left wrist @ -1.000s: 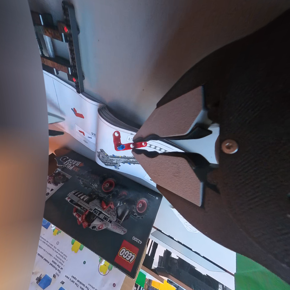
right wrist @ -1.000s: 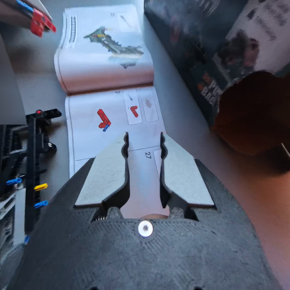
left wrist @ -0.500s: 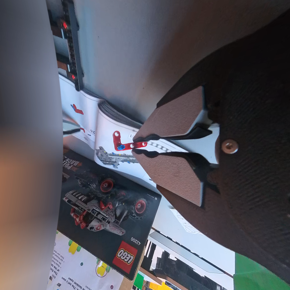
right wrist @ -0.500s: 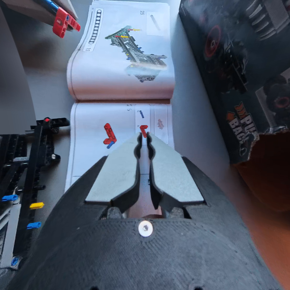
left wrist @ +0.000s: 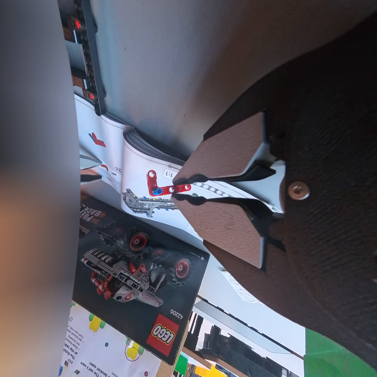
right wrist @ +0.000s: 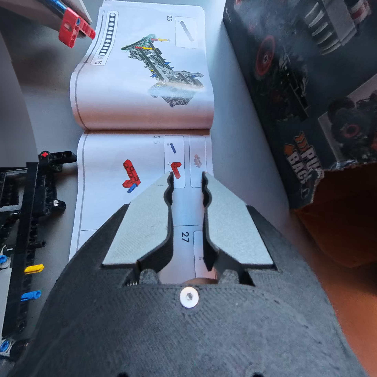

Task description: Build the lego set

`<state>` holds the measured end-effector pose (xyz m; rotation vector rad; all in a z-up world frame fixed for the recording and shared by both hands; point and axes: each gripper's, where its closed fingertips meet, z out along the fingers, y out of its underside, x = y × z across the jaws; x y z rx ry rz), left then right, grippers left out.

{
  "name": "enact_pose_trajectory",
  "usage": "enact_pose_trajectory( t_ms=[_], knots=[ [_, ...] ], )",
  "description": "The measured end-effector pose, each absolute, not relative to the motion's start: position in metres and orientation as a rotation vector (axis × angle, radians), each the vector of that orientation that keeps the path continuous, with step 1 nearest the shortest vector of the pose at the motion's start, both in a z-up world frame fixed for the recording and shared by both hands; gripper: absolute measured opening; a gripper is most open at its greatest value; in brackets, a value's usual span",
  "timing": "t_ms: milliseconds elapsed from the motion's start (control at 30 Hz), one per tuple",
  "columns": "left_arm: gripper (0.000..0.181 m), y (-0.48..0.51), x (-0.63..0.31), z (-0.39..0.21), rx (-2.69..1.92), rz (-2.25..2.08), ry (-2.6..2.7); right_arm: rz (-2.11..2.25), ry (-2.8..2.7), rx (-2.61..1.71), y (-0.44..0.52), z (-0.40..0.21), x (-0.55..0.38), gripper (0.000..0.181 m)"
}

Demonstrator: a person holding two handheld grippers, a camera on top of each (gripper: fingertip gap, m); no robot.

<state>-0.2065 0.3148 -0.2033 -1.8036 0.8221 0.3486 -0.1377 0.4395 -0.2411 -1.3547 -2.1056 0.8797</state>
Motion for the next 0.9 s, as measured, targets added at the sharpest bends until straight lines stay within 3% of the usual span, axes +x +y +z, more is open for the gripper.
enact_pose_trajectory(
  t_ms=[100,267,567,833,900],
  knots=[
    [0.005,0.315,-0.207,-0.203,-1.803,0.347,0.820,0.904,-2.133,-1.340,0.435,-0.241,-0.135,0.016],
    [0.005,0.315,-0.206,-0.204,-1.805,0.348,0.824,1.013,-2.154,-1.384,0.429,-0.240,-0.132,0.029],
    [0.005,0.315,-0.207,-0.203,-1.805,0.346,0.820,1.091,-2.241,-1.342,0.412,-0.239,-0.123,0.026],
    [0.005,0.315,-0.207,-0.204,-1.806,0.348,0.822,0.881,-2.169,-1.363,0.445,-0.242,-0.124,0.018],
    [0.005,0.315,-0.207,-0.204,-1.807,0.349,0.824,0.828,-2.137,-1.370,0.455,-0.241,-0.125,0.033]
  ],
)
